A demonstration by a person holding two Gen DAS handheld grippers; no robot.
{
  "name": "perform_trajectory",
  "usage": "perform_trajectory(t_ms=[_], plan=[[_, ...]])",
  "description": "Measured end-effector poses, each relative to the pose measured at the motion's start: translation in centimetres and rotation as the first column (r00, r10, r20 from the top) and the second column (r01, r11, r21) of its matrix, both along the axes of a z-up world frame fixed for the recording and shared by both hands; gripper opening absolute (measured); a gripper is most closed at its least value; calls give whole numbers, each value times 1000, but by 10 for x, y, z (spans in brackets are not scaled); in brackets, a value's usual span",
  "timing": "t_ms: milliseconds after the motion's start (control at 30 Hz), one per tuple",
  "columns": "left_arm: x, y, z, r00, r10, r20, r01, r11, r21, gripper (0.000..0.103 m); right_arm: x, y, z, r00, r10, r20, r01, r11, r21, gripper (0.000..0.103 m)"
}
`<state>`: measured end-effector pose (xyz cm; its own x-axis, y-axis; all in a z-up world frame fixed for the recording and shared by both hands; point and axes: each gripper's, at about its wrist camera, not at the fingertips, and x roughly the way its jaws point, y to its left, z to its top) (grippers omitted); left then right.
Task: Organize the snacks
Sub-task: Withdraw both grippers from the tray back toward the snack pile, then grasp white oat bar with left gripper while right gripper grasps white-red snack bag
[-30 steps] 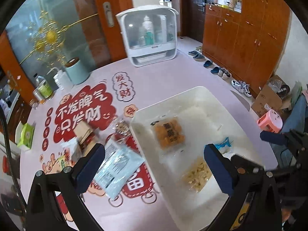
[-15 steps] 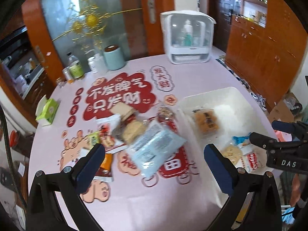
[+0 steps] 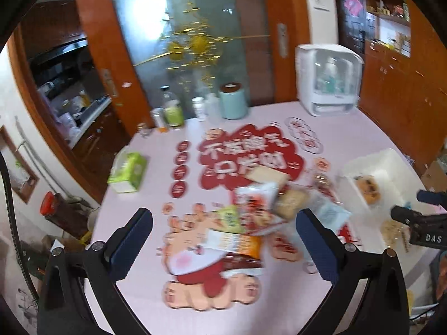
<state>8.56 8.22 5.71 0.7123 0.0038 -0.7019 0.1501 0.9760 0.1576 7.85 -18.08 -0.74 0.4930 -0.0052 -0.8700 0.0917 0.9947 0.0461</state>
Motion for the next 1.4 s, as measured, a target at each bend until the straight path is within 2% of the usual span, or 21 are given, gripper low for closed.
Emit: perform_trajectory(t_ms=[233, 467, 733, 967, 1100, 1267, 1400], plan=[[18, 79, 3, 998, 57, 15, -57, 998, -4, 102, 12, 46, -3, 1000, -22, -17, 22, 1000, -15, 86], [48, 116, -22, 999, 24, -34, -23, 1000, 13, 102, 30, 78, -9, 998, -56, -32, 56, 998, -27, 86], [77, 111, -50, 991, -94, -90, 95, 995, 5, 102, 51, 99, -16, 994, -99, -56, 99, 995, 0, 86], [100, 94, -93, 975, -159, -158, 161, 987, 0, 102, 87, 117, -36, 993, -31, -110, 36, 998, 43, 86], [117, 93, -130, 968, -108, -227, 112, 994, 2, 102, 114, 129, -61, 990, 44, -137, -35, 997, 68, 86], [132, 95, -180, 929, -45, -368, 46, 999, -6, 102, 151, 142, -100, 977, 95, -189, -81, 993, 84, 85], [135, 100, -198, 906, 0, -424, -18, 999, -38, 102, 173, 152, -128, 962, 133, -237, -113, 989, 96, 85]])
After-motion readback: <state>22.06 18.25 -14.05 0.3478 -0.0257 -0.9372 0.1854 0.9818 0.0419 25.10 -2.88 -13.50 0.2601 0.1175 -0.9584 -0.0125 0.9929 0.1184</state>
